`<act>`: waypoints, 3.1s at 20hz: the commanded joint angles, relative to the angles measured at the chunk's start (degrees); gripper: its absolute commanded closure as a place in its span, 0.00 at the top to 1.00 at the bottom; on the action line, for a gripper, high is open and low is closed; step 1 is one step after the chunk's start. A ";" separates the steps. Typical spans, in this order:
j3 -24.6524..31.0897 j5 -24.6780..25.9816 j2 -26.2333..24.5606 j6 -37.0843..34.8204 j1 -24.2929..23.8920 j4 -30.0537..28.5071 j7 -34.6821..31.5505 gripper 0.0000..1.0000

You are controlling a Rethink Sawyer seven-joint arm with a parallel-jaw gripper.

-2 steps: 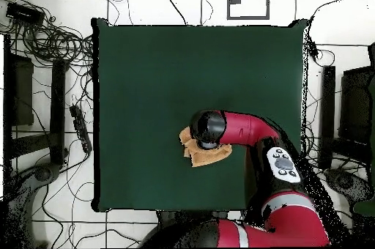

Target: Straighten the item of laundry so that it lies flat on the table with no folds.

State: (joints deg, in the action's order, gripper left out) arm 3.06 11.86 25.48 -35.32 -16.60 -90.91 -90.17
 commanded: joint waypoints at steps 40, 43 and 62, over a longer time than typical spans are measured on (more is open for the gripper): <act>11.17 -1.93 12.28 -10.38 -2.70 -6.20 1.95 0.00; 10.80 -1.98 13.25 -12.74 -2.28 -6.07 0.97 0.00; 7.90 -8.04 30.26 -23.33 0.65 -13.59 -4.06 0.00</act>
State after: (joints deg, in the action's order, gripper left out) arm 6.83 8.07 51.44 -49.71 -19.04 -98.57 -90.17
